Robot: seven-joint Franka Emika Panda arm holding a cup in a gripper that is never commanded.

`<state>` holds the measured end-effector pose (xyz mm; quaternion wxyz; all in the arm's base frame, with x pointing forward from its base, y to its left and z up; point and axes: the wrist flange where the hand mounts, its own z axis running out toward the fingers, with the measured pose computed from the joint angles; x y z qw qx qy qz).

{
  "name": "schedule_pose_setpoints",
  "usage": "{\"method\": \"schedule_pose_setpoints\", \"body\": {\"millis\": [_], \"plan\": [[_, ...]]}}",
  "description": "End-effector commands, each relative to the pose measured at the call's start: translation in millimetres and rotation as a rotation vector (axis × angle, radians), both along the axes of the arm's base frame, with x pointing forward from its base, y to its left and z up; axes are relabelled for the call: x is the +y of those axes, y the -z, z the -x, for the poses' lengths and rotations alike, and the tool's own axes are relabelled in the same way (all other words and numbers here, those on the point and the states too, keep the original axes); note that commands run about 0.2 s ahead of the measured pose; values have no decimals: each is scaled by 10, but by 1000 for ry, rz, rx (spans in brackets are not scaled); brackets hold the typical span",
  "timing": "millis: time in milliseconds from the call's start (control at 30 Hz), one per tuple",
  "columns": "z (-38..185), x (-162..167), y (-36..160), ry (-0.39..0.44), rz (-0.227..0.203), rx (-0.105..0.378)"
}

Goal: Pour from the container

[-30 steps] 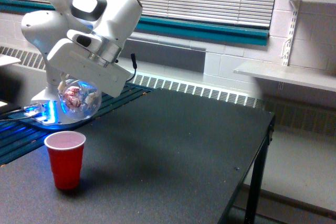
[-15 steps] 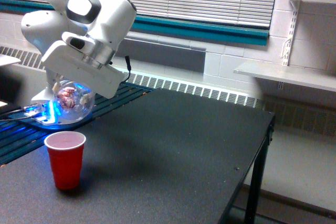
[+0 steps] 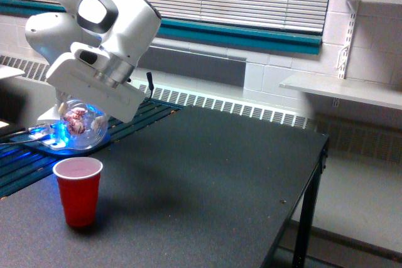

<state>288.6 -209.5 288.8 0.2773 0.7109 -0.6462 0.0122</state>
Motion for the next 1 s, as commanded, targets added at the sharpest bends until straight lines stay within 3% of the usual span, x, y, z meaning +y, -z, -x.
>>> {"method": "schedule_pose_setpoints", "body": {"millis": [33,600,1000], "plan": [[-68,-39,35,-4,3,34],[-166,-26,248,16,-23,125],[-167,2,278,30,-24,142]]}}
